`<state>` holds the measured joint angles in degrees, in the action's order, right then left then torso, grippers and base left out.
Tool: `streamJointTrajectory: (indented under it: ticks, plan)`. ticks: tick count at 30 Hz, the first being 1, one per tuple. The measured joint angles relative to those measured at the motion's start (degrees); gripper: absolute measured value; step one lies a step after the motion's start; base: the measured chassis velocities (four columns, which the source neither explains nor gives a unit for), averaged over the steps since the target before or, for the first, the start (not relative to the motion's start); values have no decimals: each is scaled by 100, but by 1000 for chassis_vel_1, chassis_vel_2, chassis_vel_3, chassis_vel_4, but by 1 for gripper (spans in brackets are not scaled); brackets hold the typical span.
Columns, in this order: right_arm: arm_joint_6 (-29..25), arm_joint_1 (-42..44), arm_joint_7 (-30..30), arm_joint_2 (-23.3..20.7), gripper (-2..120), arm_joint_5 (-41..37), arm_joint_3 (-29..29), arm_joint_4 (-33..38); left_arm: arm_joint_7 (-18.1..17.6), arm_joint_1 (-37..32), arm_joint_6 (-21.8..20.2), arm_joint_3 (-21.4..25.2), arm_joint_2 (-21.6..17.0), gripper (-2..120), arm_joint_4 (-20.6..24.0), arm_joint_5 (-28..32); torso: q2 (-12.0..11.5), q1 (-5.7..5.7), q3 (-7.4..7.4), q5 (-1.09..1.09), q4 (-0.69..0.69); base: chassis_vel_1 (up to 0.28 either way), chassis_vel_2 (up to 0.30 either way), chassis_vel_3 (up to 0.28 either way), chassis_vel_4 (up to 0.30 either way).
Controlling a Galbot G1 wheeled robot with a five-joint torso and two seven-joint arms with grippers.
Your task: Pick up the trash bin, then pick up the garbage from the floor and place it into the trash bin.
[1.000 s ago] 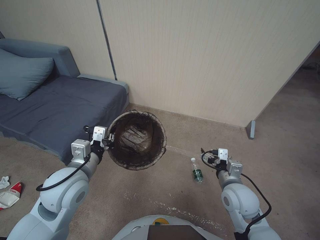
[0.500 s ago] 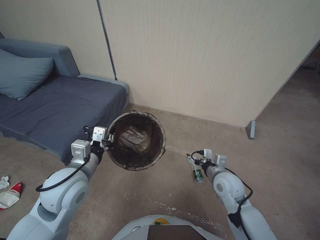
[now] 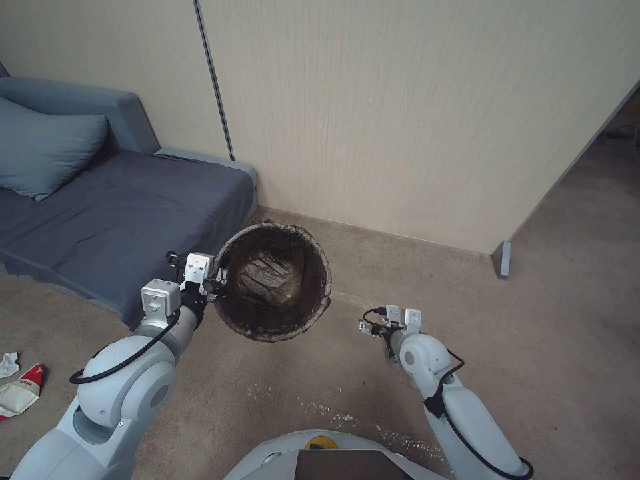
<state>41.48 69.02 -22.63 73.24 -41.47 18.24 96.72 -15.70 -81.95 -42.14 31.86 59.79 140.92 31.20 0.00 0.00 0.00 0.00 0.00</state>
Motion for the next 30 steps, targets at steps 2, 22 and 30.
streamJointTrajectory:
  ticks: [2,22,30]
  plan:
    - [-7,-46,0,9,100,64,-22,-119,0,-2,0,3,2,4,-2,0,0,0,0,0,0,0,0,0,0]
    - [-125,-356,-122,187,100,1035,-64,-1356,21,40,0,6,44,4,-115,-5,0,0,0,0,0,0,0,0,0]
    - [-304,-520,30,245,100,1350,-103,-1754,32,71,0,-9,41,4,-157,-8,0,0,0,0,0,0,0,0,0]
